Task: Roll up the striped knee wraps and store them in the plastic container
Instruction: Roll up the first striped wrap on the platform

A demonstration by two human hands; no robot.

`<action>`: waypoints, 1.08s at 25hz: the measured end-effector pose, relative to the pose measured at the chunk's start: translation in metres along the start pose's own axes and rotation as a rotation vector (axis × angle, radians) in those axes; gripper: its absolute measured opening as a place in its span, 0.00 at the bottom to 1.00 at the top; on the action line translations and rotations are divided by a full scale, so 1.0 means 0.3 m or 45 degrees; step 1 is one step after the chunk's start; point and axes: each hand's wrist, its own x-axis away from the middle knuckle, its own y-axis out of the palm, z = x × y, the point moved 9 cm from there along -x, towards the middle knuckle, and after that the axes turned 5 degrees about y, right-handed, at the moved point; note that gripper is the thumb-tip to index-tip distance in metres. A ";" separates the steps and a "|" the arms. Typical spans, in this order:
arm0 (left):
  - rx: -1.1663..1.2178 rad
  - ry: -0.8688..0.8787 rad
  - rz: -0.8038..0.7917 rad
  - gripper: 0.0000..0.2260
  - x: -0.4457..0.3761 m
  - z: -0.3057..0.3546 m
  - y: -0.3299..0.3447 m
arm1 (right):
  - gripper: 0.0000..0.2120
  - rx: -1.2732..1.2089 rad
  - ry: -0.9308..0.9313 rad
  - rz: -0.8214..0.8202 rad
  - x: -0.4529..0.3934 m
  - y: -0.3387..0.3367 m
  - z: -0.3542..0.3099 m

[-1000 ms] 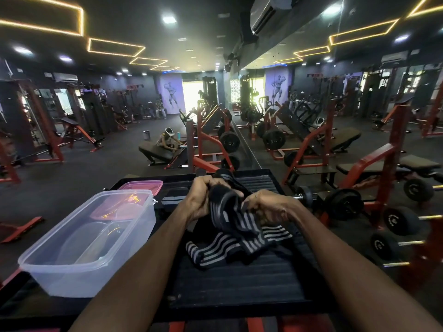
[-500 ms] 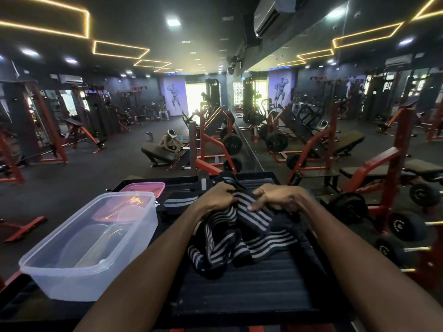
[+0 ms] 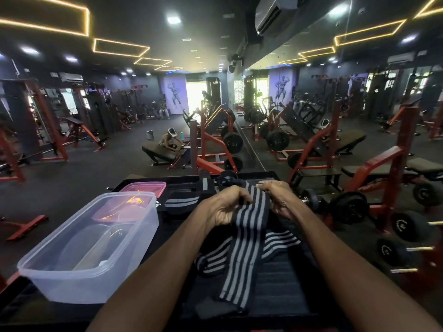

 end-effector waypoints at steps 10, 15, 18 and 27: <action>0.100 0.219 0.510 0.15 -0.135 -0.061 -0.200 | 0.08 0.156 -0.043 -0.055 -0.046 0.060 0.088; 0.121 0.354 0.533 0.08 -0.150 -0.061 -0.224 | 0.03 0.027 -0.049 -0.026 -0.060 0.063 0.128; 0.065 0.402 0.513 0.04 -0.156 -0.061 -0.243 | 0.03 0.041 -0.080 -0.016 -0.075 0.061 0.140; -0.109 0.562 0.492 0.04 -0.136 -0.041 -0.289 | 0.05 0.175 -0.238 -0.092 -0.080 0.068 0.122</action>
